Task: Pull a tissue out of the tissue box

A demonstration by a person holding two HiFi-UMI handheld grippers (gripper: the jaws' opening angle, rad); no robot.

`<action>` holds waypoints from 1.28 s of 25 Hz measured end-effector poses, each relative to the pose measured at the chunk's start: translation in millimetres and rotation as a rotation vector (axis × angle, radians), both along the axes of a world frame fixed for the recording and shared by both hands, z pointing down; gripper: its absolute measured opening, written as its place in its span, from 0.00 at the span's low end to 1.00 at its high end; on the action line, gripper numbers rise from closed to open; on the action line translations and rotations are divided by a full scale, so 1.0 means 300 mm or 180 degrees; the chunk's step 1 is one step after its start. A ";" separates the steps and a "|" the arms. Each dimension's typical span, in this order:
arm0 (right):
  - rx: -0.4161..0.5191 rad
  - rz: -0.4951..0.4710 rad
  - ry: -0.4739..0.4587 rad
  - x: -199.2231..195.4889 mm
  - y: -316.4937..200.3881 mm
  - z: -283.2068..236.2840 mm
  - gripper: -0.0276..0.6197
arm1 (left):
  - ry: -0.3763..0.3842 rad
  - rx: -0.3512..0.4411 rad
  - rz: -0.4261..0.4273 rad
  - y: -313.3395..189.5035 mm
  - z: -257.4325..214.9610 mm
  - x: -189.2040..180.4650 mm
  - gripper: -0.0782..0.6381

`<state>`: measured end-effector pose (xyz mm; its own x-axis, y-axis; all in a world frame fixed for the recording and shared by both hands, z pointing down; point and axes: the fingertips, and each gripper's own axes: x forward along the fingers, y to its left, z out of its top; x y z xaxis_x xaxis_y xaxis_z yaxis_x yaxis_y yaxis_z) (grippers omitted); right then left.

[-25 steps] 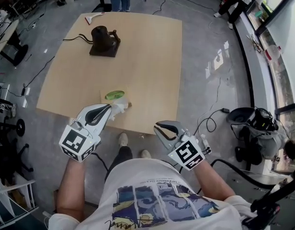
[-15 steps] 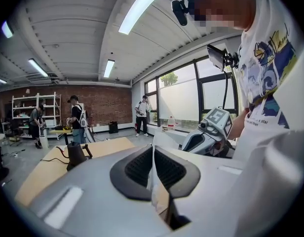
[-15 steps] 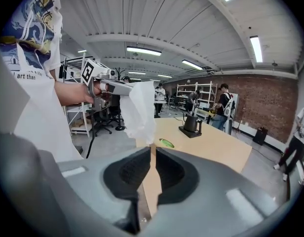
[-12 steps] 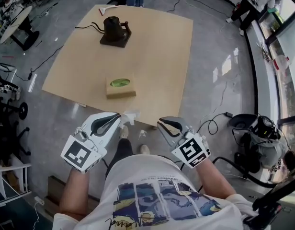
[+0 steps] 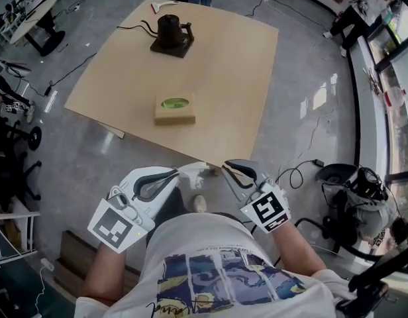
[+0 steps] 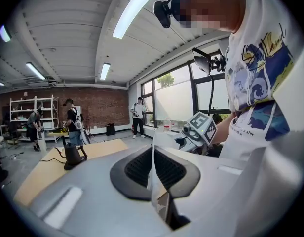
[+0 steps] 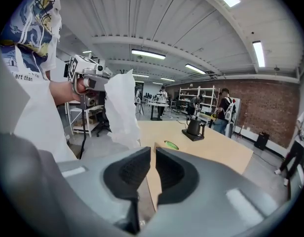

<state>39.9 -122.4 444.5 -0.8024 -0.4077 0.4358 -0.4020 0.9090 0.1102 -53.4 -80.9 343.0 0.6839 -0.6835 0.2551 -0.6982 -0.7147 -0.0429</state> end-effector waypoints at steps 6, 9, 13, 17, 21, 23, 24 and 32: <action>0.0085 -0.0009 -0.0021 -0.015 0.039 -0.004 0.08 | 0.0009 0.0020 -0.0006 0.064 -0.006 0.001 0.12; 0.0131 0.0010 -0.0025 -0.016 0.057 -0.010 0.07 | 0.0027 0.0020 -0.0007 0.086 -0.003 0.003 0.12; 0.0147 0.0019 -0.0052 -0.019 0.062 -0.020 0.06 | 0.0040 0.0011 -0.0013 0.092 -0.010 0.002 0.12; 0.0099 0.0038 -0.0099 -0.026 0.068 -0.019 0.06 | 0.0056 -0.0022 -0.0031 0.094 -0.008 -0.002 0.12; 0.0083 0.0020 -0.0129 -0.018 0.068 -0.008 0.06 | 0.0011 -0.0014 -0.0031 0.089 -0.008 0.005 0.12; 0.0075 0.0025 -0.0148 -0.024 0.065 -0.009 0.06 | -0.0002 -0.0004 -0.0041 0.085 -0.014 0.002 0.12; 0.0068 0.0026 -0.0164 -0.031 0.067 -0.007 0.06 | -0.0009 -0.0005 -0.0048 0.088 -0.015 -0.003 0.12; 0.0033 0.0006 -0.0194 -0.063 0.055 0.049 0.06 | -0.0062 -0.0062 -0.0058 0.081 0.018 -0.031 0.12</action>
<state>20.8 -106.1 459.1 -0.8266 -0.4135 0.3819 -0.4099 0.9072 0.0950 -62.8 -56.7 348.5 0.6662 -0.6905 0.2817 -0.7103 -0.7026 -0.0427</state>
